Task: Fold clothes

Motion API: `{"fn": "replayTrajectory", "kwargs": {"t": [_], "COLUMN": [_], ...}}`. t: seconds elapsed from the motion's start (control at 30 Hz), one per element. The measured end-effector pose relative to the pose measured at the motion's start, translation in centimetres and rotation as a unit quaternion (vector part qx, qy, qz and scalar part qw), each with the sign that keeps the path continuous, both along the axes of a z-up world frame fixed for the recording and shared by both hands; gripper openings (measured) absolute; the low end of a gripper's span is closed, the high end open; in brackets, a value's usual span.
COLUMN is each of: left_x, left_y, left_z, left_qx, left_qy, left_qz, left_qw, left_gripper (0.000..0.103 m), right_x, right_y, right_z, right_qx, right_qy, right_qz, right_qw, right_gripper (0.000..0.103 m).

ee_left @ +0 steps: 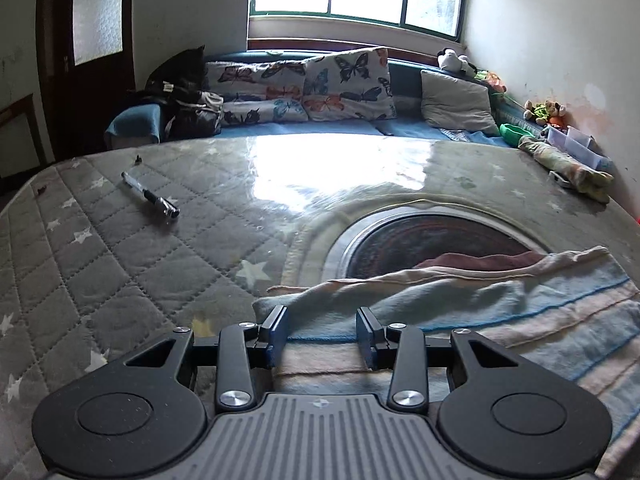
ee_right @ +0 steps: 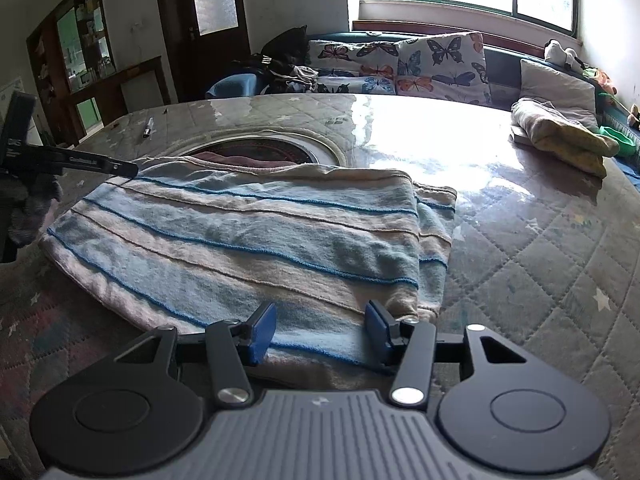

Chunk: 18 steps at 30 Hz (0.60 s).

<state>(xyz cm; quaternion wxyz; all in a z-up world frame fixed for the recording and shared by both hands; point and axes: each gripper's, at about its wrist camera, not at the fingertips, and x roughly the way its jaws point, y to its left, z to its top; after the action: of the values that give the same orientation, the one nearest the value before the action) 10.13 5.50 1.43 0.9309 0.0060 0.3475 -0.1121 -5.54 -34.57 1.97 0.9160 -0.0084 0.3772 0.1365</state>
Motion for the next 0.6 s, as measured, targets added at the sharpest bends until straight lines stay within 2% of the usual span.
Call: {"fn": "replayTrajectory", "kwargs": {"t": [0.27,0.5,0.6], "left_x": [0.5,1.1,0.2], "left_y": [-0.5,-1.4,-2.3], "left_z": [0.4,0.3,1.1], "left_qx": [0.001,0.020,0.012], "left_qy": [-0.008,-0.006,-0.020], "left_qz": [0.000,0.008,-0.009], "left_qw": [1.0000,0.9998,0.9997], "left_gripper": [0.040,0.041,0.041], "right_x": [0.0,0.0,0.0], "right_y": [-0.1,0.0,0.0], "right_z": [0.0,0.1,0.0], "right_qx": [0.003,0.002,0.003], "right_qy": [0.001,0.003,0.002], "right_qz": [0.000,0.001,-0.001], "right_qw": [1.000,1.000,1.000], "right_gripper": [0.051,0.051,0.051]}}
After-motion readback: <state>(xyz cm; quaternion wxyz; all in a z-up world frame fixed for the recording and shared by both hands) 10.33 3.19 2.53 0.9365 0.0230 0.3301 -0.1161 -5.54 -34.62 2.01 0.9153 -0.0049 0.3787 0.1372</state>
